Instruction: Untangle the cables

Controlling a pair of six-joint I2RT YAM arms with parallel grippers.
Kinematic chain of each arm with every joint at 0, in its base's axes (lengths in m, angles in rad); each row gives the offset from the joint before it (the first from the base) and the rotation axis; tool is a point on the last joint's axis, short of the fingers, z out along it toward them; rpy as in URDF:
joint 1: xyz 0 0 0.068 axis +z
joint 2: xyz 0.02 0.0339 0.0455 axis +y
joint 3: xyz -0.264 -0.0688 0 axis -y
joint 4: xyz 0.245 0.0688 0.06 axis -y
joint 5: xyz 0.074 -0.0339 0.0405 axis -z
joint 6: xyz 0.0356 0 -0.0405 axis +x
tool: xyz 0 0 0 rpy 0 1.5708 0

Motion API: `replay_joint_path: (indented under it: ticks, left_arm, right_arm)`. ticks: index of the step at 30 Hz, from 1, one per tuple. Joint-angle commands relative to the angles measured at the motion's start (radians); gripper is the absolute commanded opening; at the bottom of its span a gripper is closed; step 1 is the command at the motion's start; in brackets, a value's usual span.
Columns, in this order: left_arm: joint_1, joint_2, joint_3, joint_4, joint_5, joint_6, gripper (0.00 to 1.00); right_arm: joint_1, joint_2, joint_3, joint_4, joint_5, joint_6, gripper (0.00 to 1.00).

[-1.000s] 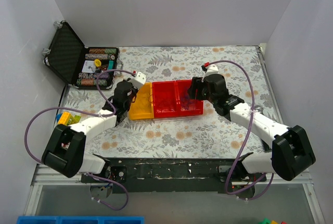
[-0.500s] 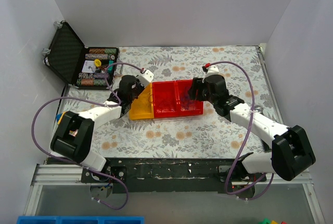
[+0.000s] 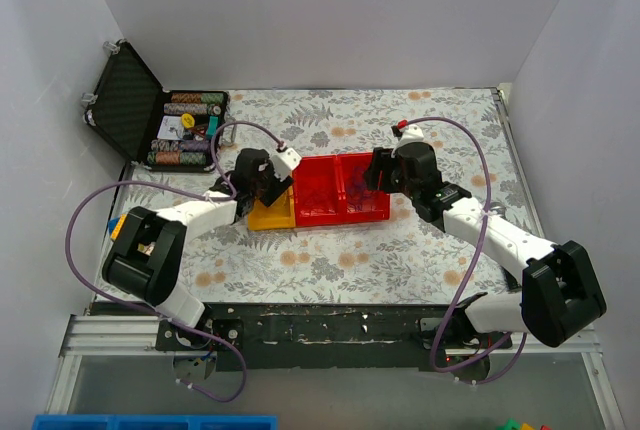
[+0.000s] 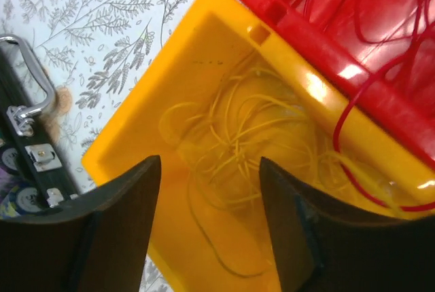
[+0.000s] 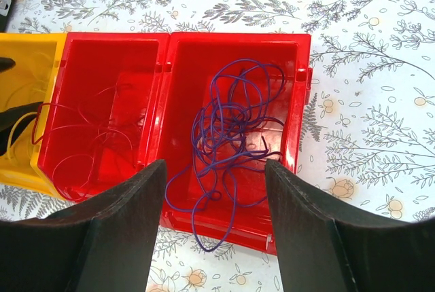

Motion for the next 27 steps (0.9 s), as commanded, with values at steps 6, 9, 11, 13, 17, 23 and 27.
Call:
replay_joint_path:
  ticks: [6, 9, 11, 13, 17, 23, 27]
  left_arm:
    - [0.004, -0.154, 0.324, -0.436, 0.241, -0.113, 0.98]
    - [0.01, -0.191, 0.43, -0.562, 0.308, -0.13, 0.98]
    - [0.013, -0.203, 0.513, -0.652, 0.347, -0.155, 0.98]
    - [0.019, -0.211, 0.607, -0.735, 0.356, -0.202, 0.98]
    - [0.069, -0.177, 0.794, -0.934, 0.39, -0.302, 0.98]
    - [0.177, -0.172, 0.79, -1.052, 0.277, -0.408, 0.98]
    - [0.203, -0.298, 0.607, -0.967, 0.195, -0.43, 0.98]
  right_arm:
    - [-0.011, -0.007, 0.039, -0.011, -0.019, 0.005, 0.68]
    - [-0.013, -0.013, 0.059, -0.033, -0.022, -0.007, 0.68]
    - [-0.013, -0.017, 0.081, -0.048, -0.022, -0.016, 0.68]
    - [-0.016, -0.022, 0.096, -0.051, -0.029, -0.022, 0.69]
    - [-0.021, -0.028, 0.121, -0.114, -0.048, -0.033, 0.79]
    - [-0.021, -0.071, 0.118, -0.152, -0.061, -0.022, 0.9]
    - [-0.022, -0.079, 0.145, -0.24, -0.039, -0.013, 0.91]
